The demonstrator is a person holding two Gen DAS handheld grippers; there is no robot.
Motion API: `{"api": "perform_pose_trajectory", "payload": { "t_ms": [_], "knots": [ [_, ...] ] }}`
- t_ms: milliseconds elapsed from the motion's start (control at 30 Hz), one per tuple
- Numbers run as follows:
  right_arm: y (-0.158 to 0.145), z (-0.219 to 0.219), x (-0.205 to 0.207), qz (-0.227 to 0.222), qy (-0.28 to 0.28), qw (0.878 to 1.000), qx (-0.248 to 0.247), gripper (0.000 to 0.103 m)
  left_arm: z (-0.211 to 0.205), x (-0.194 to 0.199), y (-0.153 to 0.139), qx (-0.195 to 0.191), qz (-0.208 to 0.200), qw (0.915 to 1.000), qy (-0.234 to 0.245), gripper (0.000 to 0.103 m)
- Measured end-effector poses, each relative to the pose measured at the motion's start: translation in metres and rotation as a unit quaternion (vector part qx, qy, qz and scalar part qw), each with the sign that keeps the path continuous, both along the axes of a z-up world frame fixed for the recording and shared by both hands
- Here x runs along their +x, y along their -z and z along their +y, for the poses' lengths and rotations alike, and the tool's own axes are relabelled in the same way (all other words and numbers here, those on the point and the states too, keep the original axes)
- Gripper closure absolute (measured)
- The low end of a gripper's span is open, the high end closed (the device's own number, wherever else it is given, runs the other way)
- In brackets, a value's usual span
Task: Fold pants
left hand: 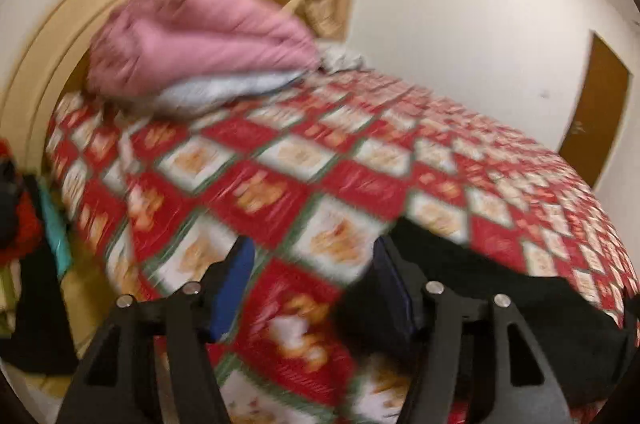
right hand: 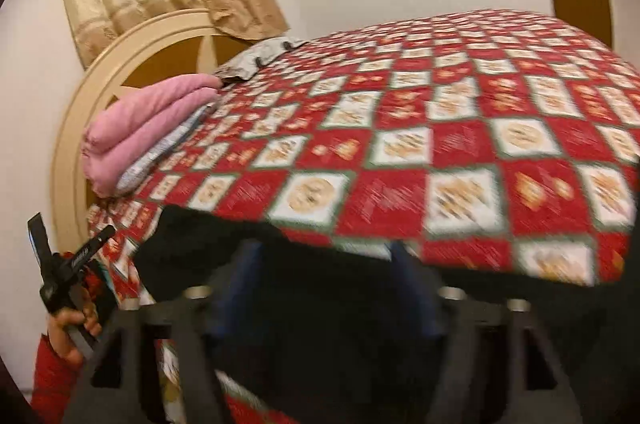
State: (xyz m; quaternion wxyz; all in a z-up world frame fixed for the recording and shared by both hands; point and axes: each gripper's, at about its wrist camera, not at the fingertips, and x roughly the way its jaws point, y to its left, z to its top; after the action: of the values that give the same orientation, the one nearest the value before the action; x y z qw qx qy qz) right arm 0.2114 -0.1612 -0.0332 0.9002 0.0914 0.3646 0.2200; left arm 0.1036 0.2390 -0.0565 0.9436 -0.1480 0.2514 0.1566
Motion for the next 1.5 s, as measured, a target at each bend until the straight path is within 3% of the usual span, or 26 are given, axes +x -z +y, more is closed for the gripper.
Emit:
{"api": "perform_pose_trajectory", "payload": {
  "t_ms": [133, 200, 267, 333, 400, 467, 600, 767, 900, 967, 1067, 1100, 1167, 1200, 1233, 1300, 1333, 1400, 1467, 1500],
  "knots": [
    [0.025, 0.034, 0.051, 0.056, -0.067, 0.996, 0.031, 0.029, -0.049, 0.035, 0.006, 0.023, 0.027, 0.9965, 0.076, 0.039],
    [0.041, 0.057, 0.064, 0.083, -0.090, 0.992, 0.008, 0.029, -0.063, 0.056, 0.023, 0.011, 0.056, 0.9939, 0.094, 0.039],
    [0.053, 0.073, 0.065, 0.108, -0.119, 0.987, 0.013, 0.029, -0.073, 0.064, 0.044, 0.010, 0.089, 0.9920, 0.089, 0.039],
    [0.055, 0.080, 0.055, 0.116, -0.145, 0.982, 0.023, 0.029, -0.087, 0.056, 0.052, 0.071, 0.085, 0.9908, 0.077, 0.038],
    [0.051, 0.087, 0.041, 0.106, -0.174, 0.979, 0.011, 0.029, -0.099, 0.052, 0.050, 0.109, 0.088, 0.9875, 0.072, 0.037],
    [0.053, 0.092, 0.035, 0.115, -0.200, 0.973, 0.011, 0.029, -0.096, 0.050, 0.046, 0.097, 0.084, 0.9896, 0.065, 0.036],
    [0.065, 0.095, 0.050, 0.145, -0.213, 0.966, 0.029, 0.029, -0.095, 0.050, 0.043, 0.093, 0.082, 0.9903, 0.063, 0.035],
    [0.077, 0.103, 0.073, 0.206, -0.225, 0.944, 0.125, 0.028, -0.098, 0.056, 0.048, 0.090, 0.081, 0.9908, 0.061, 0.034],
    [0.075, 0.115, 0.097, 0.189, -0.196, 0.953, 0.131, 0.028, -0.099, 0.057, 0.049, 0.095, 0.081, 0.9904, 0.060, 0.034],
    [0.072, 0.112, 0.117, 0.196, -0.186, 0.951, 0.152, 0.028, -0.099, 0.057, 0.050, 0.101, 0.081, 0.9898, 0.061, 0.034],
    [0.081, 0.103, 0.146, 0.238, -0.176, 0.935, 0.196, 0.029, -0.099, 0.056, 0.050, 0.101, 0.079, 0.9896, 0.065, 0.034],
    [0.091, 0.099, 0.155, 0.270, -0.181, 0.921, 0.214, 0.035, -0.099, 0.056, 0.050, 0.102, 0.078, 0.9895, 0.065, 0.033],
    [0.095, 0.087, 0.160, 0.296, -0.183, 0.910, 0.226, 0.046, -0.100, 0.057, 0.050, 0.104, 0.079, 0.9894, 0.064, 0.033],
    [0.092, 0.076, 0.158, 0.308, -0.184, 0.906, 0.226, 0.046, -0.099, 0.057, 0.050, 0.103, 0.079, 0.9895, 0.064, 0.033],
    [0.087, 0.066, 0.155, 0.303, -0.180, 0.910, 0.220, 0.046, -0.099, 0.057, 0.050, 0.102, 0.081, 0.9895, 0.063, 0.033],
    [0.064, 0.028, 0.143, 0.248, -0.132, 0.946, 0.160, 0.044, -0.099, 0.058, 0.050, 0.099, 0.085, 0.9895, 0.062, 0.033],
    [0.051, 0.002, 0.137, 0.213, -0.094, 0.964, 0.130, 0.044, -0.099, 0.058, 0.050, 0.098, 0.086, 0.9896, 0.062, 0.033],
    [0.028, -0.057, 0.122, 0.165, 0.010, 0.984, 0.071, 0.044, -0.099, 0.058, 0.049, 0.099, 0.086, 0.9895, 0.061, 0.033],
    [0.010, -0.108, 0.107, 0.138, 0.113, 0.984, -0.009, 0.044, -0.098, 0.058, 0.049, 0.099, 0.087, 0.9895, 0.059, 0.033],
    [0.003, -0.132, 0.100, 0.128, 0.174, 0.974, -0.075, 0.044, -0.098, 0.058, 0.049, 0.100, 0.087, 0.9895, 0.057, 0.032]
  ]
}}
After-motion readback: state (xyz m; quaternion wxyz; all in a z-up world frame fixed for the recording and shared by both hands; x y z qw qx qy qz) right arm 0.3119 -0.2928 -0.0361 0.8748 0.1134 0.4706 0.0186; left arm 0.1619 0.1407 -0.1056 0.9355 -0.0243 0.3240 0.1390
